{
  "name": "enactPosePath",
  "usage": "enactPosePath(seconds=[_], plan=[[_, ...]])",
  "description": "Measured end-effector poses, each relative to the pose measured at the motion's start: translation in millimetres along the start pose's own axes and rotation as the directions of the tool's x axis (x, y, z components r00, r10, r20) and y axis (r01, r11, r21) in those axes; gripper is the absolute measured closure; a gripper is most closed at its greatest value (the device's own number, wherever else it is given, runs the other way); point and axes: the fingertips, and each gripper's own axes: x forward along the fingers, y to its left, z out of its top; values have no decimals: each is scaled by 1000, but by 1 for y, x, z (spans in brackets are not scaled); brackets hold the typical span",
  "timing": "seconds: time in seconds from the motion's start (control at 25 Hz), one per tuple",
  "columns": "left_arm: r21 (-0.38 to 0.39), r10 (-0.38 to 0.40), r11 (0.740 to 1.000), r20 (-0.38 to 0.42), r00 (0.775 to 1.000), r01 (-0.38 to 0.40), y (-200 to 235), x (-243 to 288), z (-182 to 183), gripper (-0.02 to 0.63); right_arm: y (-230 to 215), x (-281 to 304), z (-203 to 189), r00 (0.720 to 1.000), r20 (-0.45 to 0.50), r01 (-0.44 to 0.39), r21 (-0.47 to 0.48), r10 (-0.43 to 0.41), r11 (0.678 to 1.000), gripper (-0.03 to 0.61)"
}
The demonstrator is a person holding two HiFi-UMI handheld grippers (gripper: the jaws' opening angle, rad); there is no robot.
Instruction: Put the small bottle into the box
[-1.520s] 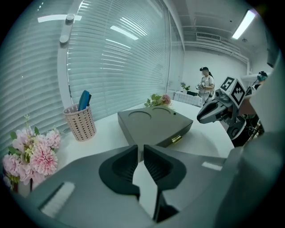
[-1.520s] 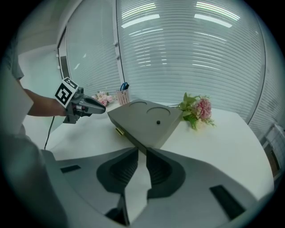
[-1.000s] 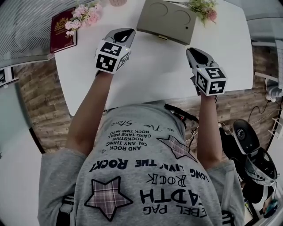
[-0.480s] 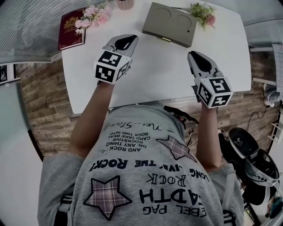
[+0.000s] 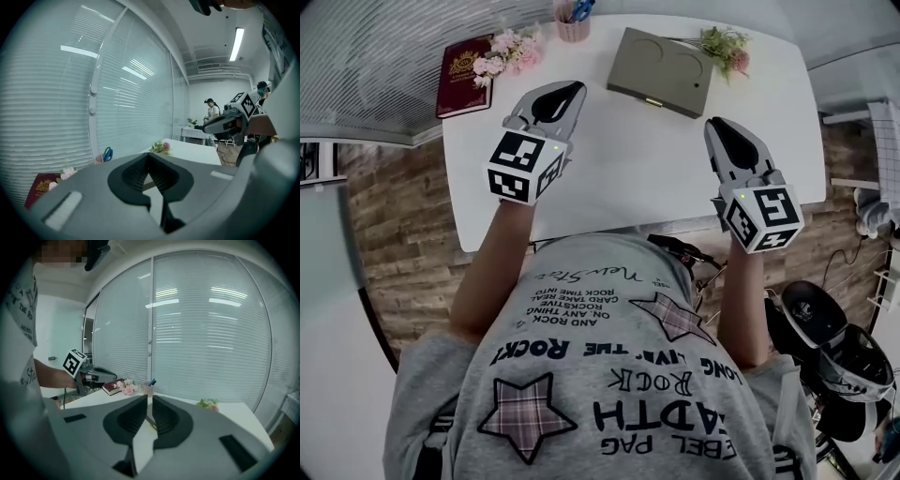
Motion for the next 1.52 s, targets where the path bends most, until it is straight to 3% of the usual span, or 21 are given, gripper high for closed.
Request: enactPosePath(seconds=[0.28,0.52,0.84,1.12,1.52], plan=[[7,17,1000,84,996,-17,4,-26,33,603,4,-18,35,996,83,35,-25,-33,999,537],[-8,33,999,146,989,-33,5,-43,56,603,5,-38,66,983,178,42,17,-44,999,537],[38,23,999,209,978,-32,-1,-63,88,603,6,-55,90,967,241,80,13,-81,997,537],[73,24,997,208,978,-40,-4,-65,91,603,10,-64,93,958,263,119,-10,-112,993,537],[44,12,999,227,974,-23,-8,-71,90,603,16,-67,92,948,284,152,-12,-142,988,541]])
